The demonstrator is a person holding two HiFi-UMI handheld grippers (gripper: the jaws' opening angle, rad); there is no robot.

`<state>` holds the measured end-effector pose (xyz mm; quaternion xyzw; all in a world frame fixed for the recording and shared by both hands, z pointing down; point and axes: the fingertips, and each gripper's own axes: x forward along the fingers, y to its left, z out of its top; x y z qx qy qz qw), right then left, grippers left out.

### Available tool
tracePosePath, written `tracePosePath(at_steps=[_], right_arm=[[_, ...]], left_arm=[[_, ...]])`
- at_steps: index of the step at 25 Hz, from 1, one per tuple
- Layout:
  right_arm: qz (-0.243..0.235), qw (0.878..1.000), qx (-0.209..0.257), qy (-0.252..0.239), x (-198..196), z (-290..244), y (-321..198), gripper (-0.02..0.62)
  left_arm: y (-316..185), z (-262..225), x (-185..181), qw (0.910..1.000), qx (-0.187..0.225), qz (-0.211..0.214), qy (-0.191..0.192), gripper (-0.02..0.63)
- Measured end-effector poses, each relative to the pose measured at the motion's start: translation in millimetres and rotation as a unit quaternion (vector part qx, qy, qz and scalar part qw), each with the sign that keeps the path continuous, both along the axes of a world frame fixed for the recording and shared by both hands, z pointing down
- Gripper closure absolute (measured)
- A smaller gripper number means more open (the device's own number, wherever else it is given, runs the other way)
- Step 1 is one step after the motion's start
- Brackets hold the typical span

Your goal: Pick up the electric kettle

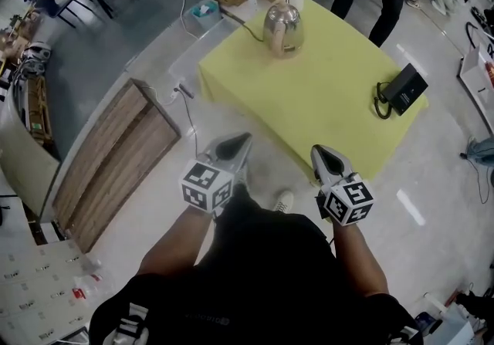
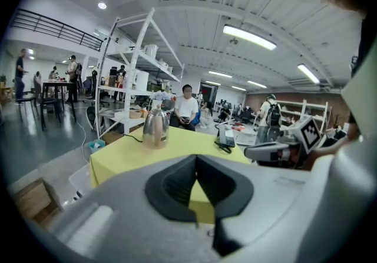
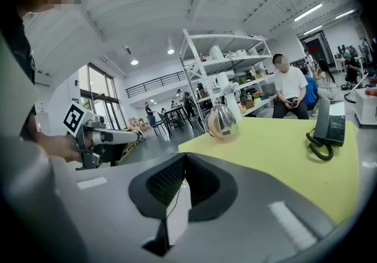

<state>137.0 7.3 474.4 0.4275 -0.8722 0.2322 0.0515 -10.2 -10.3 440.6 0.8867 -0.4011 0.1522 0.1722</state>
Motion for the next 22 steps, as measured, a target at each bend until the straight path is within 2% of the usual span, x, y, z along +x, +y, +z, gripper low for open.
tracePosePath(at_steps=[15,22], right_arm=[[0.005,0.999,-0.032,0.021,-44.0,18.7,-42.7,0.589],[0.026,0.998,-0.045,0.028,-56.9,21.9,-75.4,0.589]], left_arm=[[-46.0,21.5,-36.1,0.9996,-0.021,0.015,0.008,0.604],[-81.2,24.9,-62.9,0.9993,-0.032,0.018,0.007,0.604]])
